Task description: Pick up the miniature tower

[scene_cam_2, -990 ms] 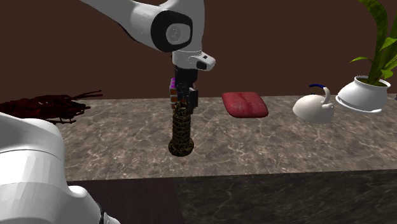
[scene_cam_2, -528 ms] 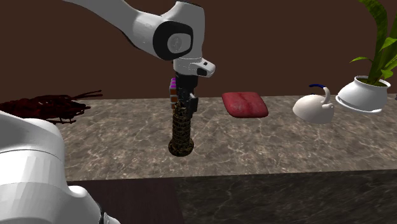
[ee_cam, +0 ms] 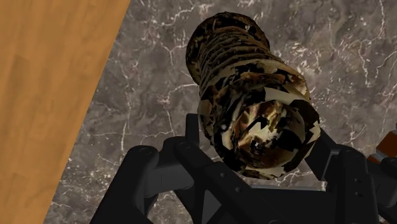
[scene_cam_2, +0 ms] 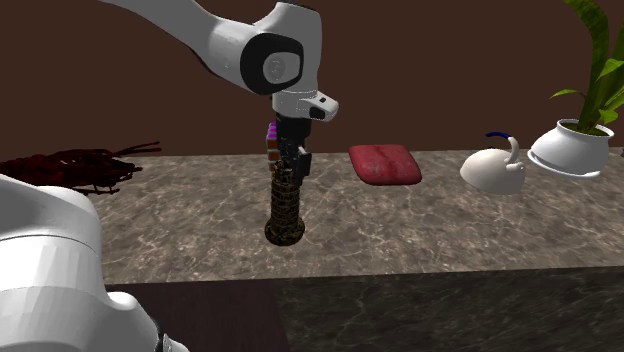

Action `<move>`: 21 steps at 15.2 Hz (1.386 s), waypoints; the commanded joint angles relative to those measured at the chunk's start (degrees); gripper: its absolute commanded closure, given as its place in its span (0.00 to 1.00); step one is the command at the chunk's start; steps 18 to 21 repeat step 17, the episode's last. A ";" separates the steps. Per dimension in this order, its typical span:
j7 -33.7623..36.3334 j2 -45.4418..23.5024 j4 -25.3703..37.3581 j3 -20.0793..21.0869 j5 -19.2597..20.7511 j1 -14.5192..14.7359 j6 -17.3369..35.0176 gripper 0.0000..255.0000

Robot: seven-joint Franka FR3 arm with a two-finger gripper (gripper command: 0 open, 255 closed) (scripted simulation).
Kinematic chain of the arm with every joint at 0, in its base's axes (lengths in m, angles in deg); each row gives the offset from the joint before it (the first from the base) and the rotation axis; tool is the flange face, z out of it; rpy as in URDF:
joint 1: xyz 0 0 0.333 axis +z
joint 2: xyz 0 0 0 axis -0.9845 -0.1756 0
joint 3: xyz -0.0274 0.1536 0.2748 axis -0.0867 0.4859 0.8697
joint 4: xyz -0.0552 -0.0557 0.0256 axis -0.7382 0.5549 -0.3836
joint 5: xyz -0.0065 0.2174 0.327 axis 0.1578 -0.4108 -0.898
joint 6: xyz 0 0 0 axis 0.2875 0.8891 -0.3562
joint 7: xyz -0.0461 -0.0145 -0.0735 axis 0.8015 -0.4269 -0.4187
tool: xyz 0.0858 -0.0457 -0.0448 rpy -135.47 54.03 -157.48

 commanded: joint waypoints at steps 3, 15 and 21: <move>0.00 1.30 1.24 -0.34 -0.01 0.00 -2.69 1.00; 0.26 5.29 7.40 -1.62 0.26 -0.10 -12.78 1.00; 0.26 5.33 7.49 -1.63 0.27 -0.10 -12.91 1.00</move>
